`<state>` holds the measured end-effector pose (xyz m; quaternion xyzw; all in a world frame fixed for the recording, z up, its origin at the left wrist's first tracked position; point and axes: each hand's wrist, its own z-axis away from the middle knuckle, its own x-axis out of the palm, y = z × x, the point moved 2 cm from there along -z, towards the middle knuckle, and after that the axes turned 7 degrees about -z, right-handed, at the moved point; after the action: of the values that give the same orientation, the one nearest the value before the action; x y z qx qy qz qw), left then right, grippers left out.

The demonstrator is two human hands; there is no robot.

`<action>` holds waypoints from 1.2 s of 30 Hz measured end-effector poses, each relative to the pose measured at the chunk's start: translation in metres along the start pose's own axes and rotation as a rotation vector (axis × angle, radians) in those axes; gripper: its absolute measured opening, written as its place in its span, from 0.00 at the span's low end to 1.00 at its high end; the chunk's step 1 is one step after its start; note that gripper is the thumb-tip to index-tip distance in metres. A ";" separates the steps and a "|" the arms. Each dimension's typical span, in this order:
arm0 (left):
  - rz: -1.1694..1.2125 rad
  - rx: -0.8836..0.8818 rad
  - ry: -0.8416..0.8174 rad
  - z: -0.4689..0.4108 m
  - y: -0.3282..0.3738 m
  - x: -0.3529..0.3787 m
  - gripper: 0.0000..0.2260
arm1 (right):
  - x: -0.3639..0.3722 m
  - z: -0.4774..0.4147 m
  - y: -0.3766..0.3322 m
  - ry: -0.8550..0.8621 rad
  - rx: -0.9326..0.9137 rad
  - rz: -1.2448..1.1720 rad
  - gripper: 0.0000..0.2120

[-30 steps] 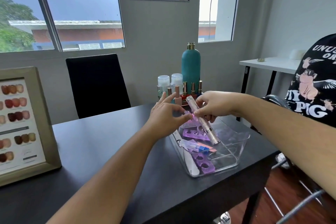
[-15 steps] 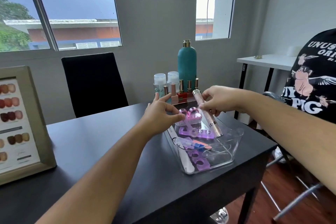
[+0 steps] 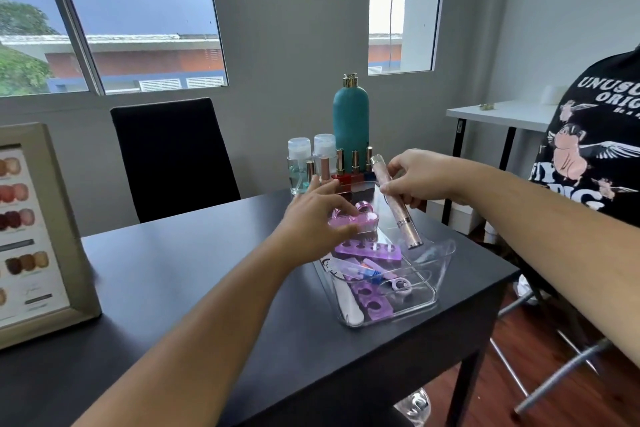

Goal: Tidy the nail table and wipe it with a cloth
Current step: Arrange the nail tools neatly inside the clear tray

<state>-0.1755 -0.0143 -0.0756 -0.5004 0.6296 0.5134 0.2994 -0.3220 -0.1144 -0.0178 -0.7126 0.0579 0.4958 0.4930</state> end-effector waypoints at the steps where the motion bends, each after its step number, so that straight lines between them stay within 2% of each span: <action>1: 0.024 -0.027 0.047 0.002 -0.009 -0.002 0.13 | 0.002 -0.001 -0.003 0.005 -0.010 -0.024 0.11; 5: 0.153 -0.133 0.201 0.013 -0.042 -0.001 0.16 | 0.024 -0.005 -0.021 -0.059 -0.042 -0.151 0.07; 9: 0.236 -0.157 0.182 0.015 -0.056 0.009 0.21 | 0.060 -0.008 -0.034 -0.234 -0.017 -0.085 0.07; 12: 0.307 -0.158 0.157 0.014 -0.059 0.017 0.24 | 0.075 -0.009 -0.034 -0.299 0.011 0.025 0.10; 19: 0.414 -0.179 0.145 0.013 -0.061 0.019 0.27 | 0.059 -0.009 -0.024 -0.245 0.072 0.197 0.09; 23: 0.448 -0.178 0.138 0.014 -0.061 0.019 0.27 | 0.050 -0.009 -0.024 -0.187 0.054 0.187 0.10; 26: 0.461 -0.176 0.150 0.014 -0.060 0.018 0.27 | 0.061 -0.008 -0.032 -0.271 0.019 0.147 0.12; 29: 0.477 -0.177 0.152 0.014 -0.060 0.018 0.26 | 0.076 -0.006 -0.036 -0.357 0.016 0.217 0.11; 36: 0.530 -0.186 0.144 0.015 -0.060 0.018 0.27 | 0.061 -0.004 -0.034 -0.257 0.024 0.333 0.10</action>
<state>-0.1267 -0.0046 -0.1168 -0.3792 0.7082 0.5923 0.0622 -0.2690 -0.0751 -0.0425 -0.6180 0.1175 0.6565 0.4161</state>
